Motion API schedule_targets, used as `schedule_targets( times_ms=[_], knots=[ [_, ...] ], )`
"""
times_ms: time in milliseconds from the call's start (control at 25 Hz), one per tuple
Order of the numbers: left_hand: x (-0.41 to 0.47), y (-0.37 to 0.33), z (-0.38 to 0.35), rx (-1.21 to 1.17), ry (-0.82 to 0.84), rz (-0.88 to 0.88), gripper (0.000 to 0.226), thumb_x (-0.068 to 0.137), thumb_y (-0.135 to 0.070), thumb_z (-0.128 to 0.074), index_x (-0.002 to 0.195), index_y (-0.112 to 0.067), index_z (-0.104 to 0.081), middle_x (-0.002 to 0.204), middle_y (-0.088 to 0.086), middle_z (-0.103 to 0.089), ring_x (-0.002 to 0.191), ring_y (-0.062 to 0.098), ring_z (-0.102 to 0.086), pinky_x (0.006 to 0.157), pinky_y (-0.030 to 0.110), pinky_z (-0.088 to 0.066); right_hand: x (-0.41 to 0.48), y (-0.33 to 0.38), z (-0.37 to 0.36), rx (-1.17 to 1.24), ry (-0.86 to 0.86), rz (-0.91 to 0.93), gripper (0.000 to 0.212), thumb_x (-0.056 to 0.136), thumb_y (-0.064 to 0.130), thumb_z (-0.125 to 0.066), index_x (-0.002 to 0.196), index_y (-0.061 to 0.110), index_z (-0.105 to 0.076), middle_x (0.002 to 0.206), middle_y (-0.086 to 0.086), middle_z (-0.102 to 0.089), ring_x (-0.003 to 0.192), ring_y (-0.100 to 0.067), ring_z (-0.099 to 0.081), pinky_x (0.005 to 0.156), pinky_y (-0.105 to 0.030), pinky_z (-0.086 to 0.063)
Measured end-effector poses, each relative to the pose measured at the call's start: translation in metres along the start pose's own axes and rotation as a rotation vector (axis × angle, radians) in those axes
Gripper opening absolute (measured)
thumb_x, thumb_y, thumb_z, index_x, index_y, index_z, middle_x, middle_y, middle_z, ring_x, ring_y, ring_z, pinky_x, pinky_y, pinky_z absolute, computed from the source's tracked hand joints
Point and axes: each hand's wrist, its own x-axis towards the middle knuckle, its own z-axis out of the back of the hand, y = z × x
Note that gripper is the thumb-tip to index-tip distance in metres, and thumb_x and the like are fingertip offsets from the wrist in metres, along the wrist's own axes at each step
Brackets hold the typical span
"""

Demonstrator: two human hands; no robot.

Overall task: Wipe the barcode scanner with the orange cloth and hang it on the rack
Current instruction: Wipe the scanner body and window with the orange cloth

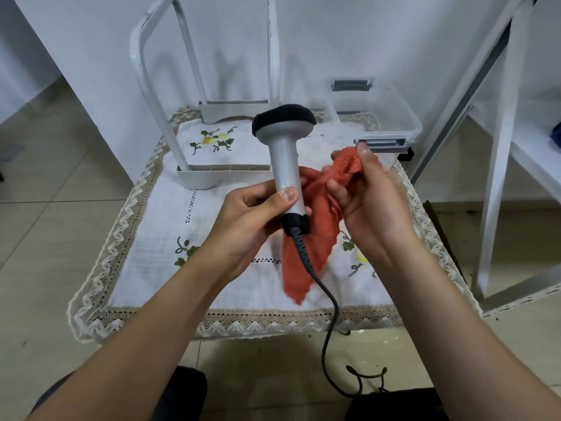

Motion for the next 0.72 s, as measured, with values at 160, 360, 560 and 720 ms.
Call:
schedule_targets(
  times_ms=[160, 360, 560, 720],
  knots=[
    [-0.003, 0.002, 0.001, 0.083, -0.031, 0.024, 0.020, 0.090, -0.025, -0.065, 0.098, -0.014, -0.080, 0.092, 0.007, -0.075, 0.084, 0.025, -0.069, 0.081, 0.042, -0.060, -0.018, 0.016, -0.004, -0.497, 0.113, 0.348, 0.012, 0.091, 0.006, -0.074, 0.081, 0.002, -0.069, 0.057, -0.005, -0.064, 0.052, -0.023, -0.073, 0.045, -0.024, -0.057],
    [-0.007, 0.005, -0.001, 0.103, -0.024, 0.062, 0.024, 0.087, -0.026, -0.069, 0.107, -0.013, -0.077, 0.093, 0.011, -0.070, 0.089, 0.031, -0.067, 0.083, 0.057, -0.061, -0.024, 0.023, -0.003, -0.750, 0.331, 0.464, 0.007, 0.085, -0.001, -0.079, 0.089, 0.002, -0.074, 0.073, -0.023, -0.068, 0.056, -0.028, -0.071, 0.052, -0.031, -0.062],
    [-0.011, 0.003, 0.000, 0.010, 0.032, 0.104, 0.037, 0.073, -0.012, -0.081, 0.109, -0.008, -0.074, 0.106, 0.011, -0.070, 0.096, 0.033, -0.069, 0.071, 0.044, -0.062, -0.015, 0.021, 0.008, -0.886, 0.385, 0.491, 0.023, 0.090, -0.005, -0.074, 0.104, 0.013, -0.077, 0.085, -0.014, -0.070, 0.064, -0.030, -0.074, 0.057, -0.033, -0.064],
    [-0.013, 0.001, -0.002, 0.072, 0.061, 0.106, 0.037, 0.070, -0.006, -0.079, 0.106, -0.011, -0.074, 0.100, 0.008, -0.075, 0.093, 0.025, -0.071, 0.072, 0.037, -0.062, -0.016, 0.023, 0.009, -0.919, 0.415, 0.598, 0.031, 0.094, -0.001, -0.070, 0.108, 0.027, -0.075, 0.091, -0.007, -0.069, 0.065, -0.018, -0.074, 0.059, -0.028, -0.064]
  ],
)
